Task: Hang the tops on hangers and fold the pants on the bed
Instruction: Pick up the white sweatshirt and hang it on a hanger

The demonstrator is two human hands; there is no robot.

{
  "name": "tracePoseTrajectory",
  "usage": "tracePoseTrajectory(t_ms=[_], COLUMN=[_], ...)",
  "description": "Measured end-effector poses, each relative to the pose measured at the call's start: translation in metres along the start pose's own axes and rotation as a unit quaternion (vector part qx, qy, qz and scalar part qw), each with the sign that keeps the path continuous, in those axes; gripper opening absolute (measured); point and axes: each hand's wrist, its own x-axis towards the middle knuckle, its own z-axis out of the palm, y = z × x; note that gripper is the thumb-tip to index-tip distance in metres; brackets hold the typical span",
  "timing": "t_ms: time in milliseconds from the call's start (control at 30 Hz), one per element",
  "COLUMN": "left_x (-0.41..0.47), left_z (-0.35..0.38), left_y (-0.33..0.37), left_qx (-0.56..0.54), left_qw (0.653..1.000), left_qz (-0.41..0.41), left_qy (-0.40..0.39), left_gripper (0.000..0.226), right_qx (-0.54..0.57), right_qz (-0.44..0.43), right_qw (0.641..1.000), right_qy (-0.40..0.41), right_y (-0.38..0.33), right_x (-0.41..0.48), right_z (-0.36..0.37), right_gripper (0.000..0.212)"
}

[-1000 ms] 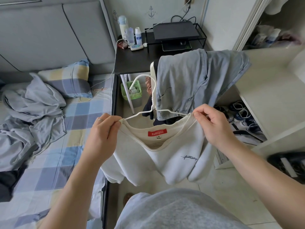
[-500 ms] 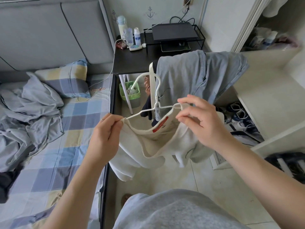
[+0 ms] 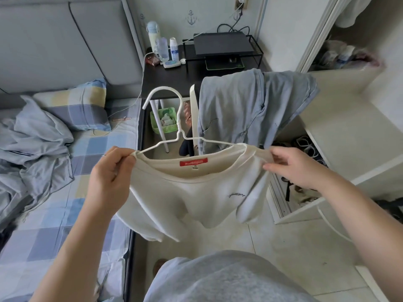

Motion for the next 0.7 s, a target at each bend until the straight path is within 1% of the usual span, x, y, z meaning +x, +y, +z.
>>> tracePoseTrajectory(t_ms=[33, 100, 233, 300, 367, 467, 533, 633, 700], left_x=[0.001, 0.002, 0.005, 0.004, 0.002, -0.001, -0.002, -0.002, -0.001], left_z=[-0.001, -0.002, -0.002, -0.002, -0.004, -0.008, -0.010, -0.014, -0.014], left_y=[0.000, 0.000, 0.000, -0.001, -0.003, -0.007, -0.009, -0.008, -0.007], left_qx=[-0.001, 0.012, 0.059, 0.071, 0.073, 0.056, 0.040, 0.036, 0.047], left_qw=[1.000, 1.000, 0.997, 0.996, 0.996, 0.998, 0.999, 0.999, 0.999], left_qz=[-0.001, 0.009, 0.032, 0.030, 0.028, 0.016, -0.001, -0.007, -0.001], left_qy=[-0.001, -0.009, -0.031, -0.034, -0.035, -0.031, -0.020, -0.008, -0.012], left_gripper=[0.021, 0.022, 0.026, 0.026, 0.026, 0.022, 0.019, 0.021, 0.019], right_qx=[-0.011, -0.039, -0.052, -0.036, -0.013, -0.026, -0.022, 0.049, 0.082], right_qz=[0.015, 0.026, -0.002, -0.025, -0.036, -0.067, -0.086, -0.103, -0.121], right_qw=[1.000, 0.998, 0.988, 0.978, 0.972, 0.966, 0.967, 0.971, 0.971], right_qy=[0.003, 0.036, 0.147, 0.202, 0.232, 0.249, 0.239, 0.208, 0.190], right_y=[0.006, 0.013, 0.013, 0.009, 0.006, 0.002, -0.001, -0.007, -0.010], right_x=[0.002, 0.004, 0.008, 0.008, 0.007, 0.005, 0.005, -0.001, -0.003], right_z=[-0.001, 0.000, 0.012, 0.017, 0.018, 0.017, 0.014, 0.011, 0.009], right_gripper=[0.016, 0.011, 0.003, 0.009, 0.015, 0.017, 0.021, 0.030, 0.026])
